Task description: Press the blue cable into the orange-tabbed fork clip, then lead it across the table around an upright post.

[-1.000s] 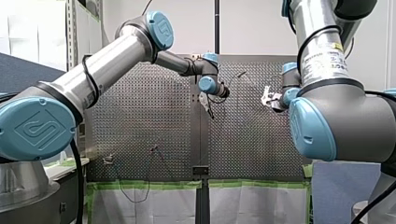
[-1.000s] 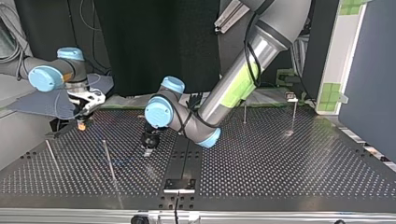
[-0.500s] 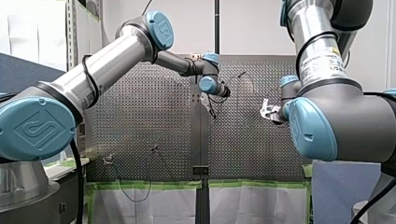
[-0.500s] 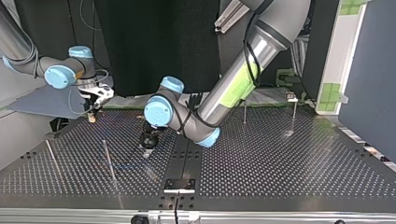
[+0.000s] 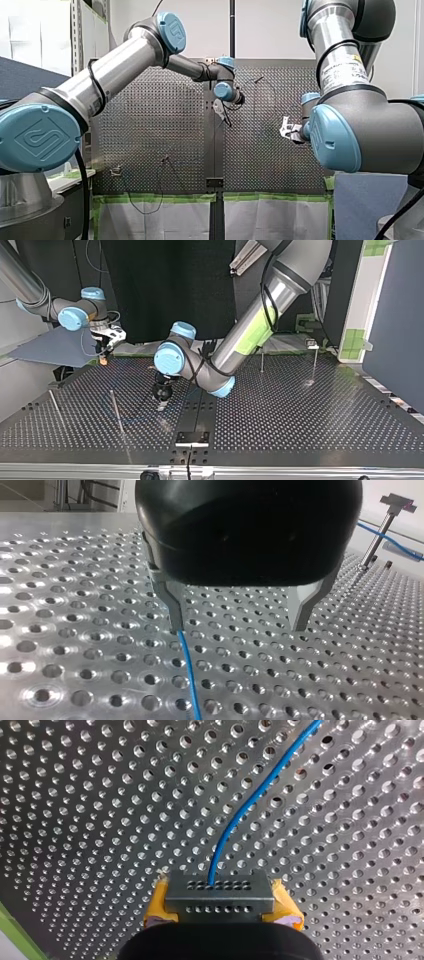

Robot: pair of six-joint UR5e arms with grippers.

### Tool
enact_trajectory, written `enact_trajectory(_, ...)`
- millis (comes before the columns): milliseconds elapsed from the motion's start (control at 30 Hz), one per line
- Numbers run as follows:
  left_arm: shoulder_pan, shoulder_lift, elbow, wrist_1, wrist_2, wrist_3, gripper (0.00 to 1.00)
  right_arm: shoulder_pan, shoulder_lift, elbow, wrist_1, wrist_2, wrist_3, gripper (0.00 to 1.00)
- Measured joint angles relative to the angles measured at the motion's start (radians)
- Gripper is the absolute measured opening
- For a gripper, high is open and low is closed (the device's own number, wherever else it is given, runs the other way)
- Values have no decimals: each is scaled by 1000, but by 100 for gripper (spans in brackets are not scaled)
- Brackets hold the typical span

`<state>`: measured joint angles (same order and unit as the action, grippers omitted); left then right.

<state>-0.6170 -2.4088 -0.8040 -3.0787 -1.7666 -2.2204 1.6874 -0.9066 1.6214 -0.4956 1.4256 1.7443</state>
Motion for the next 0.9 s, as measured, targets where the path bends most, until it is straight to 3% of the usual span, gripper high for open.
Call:
enact_trajectory(100,0,0,0,1,-6,1,100,-2,5,1,-4,-1,-4,0)
enact_trajectory(367,-1,0,0,-2,-32,9,100,-14,61,18,-12,3,-45,0)
enact_trajectory(667,-4,0,-1,-18,-70,20,100,-37,93,31,-37,8,-50,0)
enact_trajectory(900,-7,1,-1,-30,-84,24,100,-43,151,32,-80,10,-44,0)
